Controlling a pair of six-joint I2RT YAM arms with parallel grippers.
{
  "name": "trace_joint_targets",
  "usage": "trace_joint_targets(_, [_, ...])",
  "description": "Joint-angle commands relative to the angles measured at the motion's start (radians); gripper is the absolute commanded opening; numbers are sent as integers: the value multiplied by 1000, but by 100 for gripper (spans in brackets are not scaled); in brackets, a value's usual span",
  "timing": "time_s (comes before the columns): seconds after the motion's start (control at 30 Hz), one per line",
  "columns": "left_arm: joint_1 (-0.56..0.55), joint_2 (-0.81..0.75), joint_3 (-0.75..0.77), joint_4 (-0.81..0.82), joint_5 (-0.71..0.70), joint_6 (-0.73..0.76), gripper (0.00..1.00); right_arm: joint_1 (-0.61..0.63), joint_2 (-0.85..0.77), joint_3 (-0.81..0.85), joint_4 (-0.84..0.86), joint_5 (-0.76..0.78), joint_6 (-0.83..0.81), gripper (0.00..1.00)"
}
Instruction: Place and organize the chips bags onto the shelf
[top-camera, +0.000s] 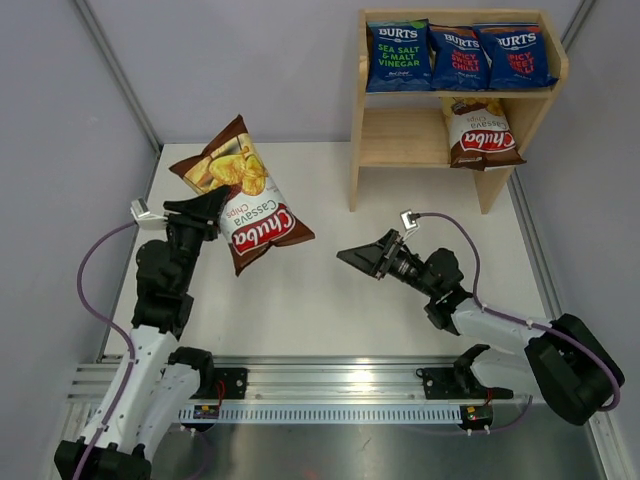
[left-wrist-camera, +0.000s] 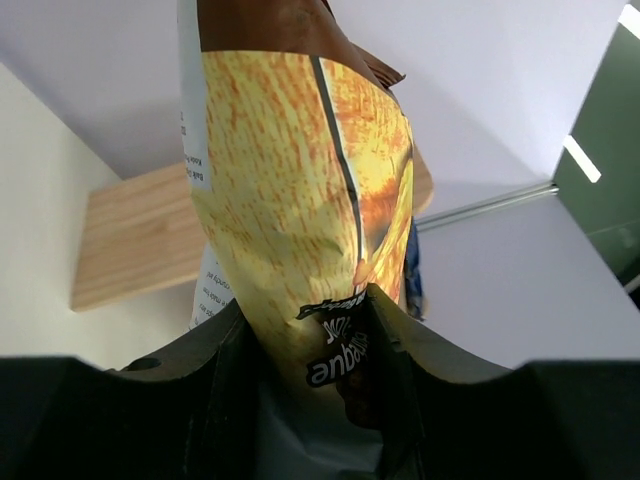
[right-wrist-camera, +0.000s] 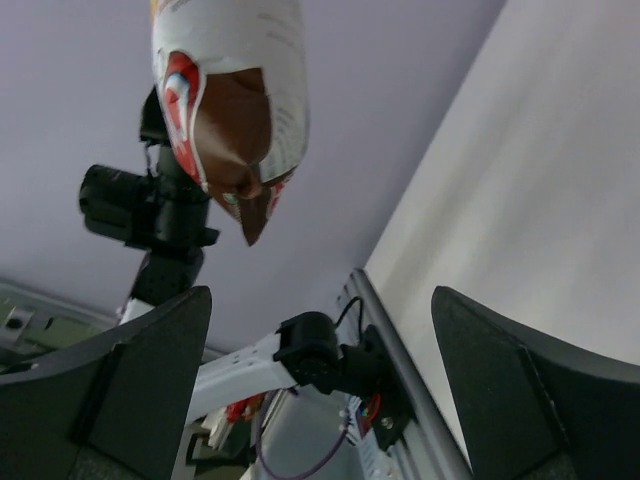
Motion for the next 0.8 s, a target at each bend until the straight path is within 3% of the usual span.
trace_joint_targets(0.0, [-97,-64,-6,61,-219,-99,24,184,22,62,323,196,-30,99])
trace_joint_targets(0.3, [-324,-173,-44,50,-413,-179,22,402,186,221,395,385,-212,99])
trace_joint_targets(0.77, [-378,-255,-130,42,-416,-286,21,493,341,384,449,411,-334,99])
